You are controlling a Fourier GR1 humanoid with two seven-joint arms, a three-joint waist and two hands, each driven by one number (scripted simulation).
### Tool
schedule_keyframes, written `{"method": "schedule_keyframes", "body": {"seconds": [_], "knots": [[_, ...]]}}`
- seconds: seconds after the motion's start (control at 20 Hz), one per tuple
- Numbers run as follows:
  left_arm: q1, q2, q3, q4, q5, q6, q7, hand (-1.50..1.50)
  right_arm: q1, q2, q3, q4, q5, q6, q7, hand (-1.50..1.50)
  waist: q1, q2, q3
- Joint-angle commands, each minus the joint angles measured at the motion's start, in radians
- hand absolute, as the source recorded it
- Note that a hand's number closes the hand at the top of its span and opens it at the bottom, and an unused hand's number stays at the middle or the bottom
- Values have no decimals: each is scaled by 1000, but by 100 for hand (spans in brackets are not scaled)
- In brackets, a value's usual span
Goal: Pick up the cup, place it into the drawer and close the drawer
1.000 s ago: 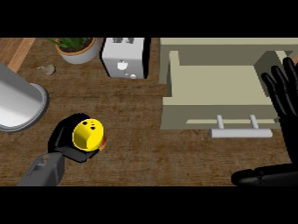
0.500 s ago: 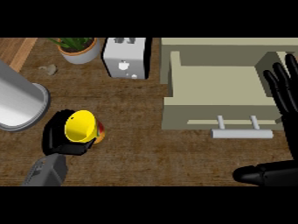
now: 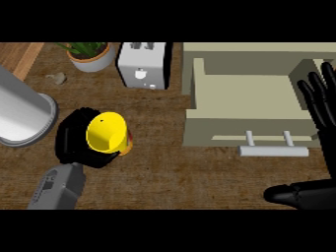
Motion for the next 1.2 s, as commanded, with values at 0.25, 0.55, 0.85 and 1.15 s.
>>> {"method": "schedule_keyframes", "body": {"seconds": [0.25,0.55,0.85,1.15], "knots": [[-36,-64,-76,-377,62,117,345,150,38,5,4,-24,0,11,-6,-150,-7,3,-1],[-211,-56,-79,-330,43,209,400,150,-2,-12,-12,-43,-18,7,42,-150,-14,6,-1],[-390,-66,-127,-388,-4,371,602,150,48,-9,-8,-71,-22,28,9,-150,-17,4,-1],[-560,-66,-130,-282,-45,434,654,150,50,-17,-39,-36,-52,43,0,-150,-19,4,-1]]}}
